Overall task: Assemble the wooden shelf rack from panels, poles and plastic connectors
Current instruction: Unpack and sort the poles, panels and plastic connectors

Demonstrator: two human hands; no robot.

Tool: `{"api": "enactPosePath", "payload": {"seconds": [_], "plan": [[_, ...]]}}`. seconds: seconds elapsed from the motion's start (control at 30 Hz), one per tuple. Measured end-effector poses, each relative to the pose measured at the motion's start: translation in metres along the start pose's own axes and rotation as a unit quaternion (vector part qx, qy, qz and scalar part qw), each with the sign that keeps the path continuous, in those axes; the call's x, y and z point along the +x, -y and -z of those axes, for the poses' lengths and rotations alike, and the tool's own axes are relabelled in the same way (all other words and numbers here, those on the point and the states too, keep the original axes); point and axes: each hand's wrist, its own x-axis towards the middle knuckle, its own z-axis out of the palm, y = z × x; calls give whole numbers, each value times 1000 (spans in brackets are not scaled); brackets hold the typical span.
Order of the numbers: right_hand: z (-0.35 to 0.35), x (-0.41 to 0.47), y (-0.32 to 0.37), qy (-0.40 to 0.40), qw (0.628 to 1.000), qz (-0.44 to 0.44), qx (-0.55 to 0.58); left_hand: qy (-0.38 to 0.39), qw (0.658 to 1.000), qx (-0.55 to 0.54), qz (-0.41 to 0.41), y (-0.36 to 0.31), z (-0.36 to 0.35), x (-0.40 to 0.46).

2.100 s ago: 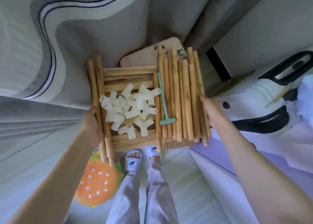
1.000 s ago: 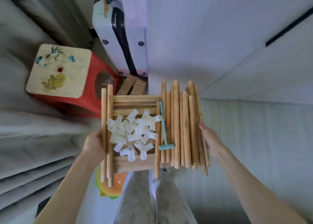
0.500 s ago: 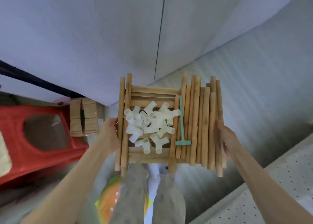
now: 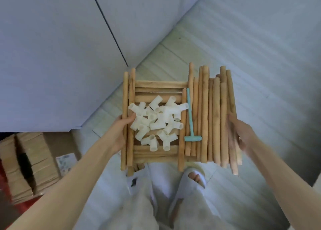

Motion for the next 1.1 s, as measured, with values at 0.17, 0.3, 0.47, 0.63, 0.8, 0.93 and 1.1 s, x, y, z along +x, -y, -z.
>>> {"api": "enactPosePath", "payload": {"seconds": [0.17,0.3,0.47,0.63,0.8,0.93,1.1], "plan": [[-19,93,-54,6,1000,20,15,4,999,51,-2,49,5,99],[-29,141,-76,19,999,26,25,49,996,77,2,66,8,154],[-33,168,-89,28,998,21,45,69,992,108,4,67,2,189],[-24,173,-95,5,998,17,64,65,992,104,4,65,-9,205],[-10,183,-106,-27,996,18,78,37,996,78,-1,75,-26,227],[0,193,-114,-37,996,-2,81,14,997,72,-5,85,-39,241],[9,204,-114,-52,994,5,94,18,992,118,-40,88,-59,250]]}}
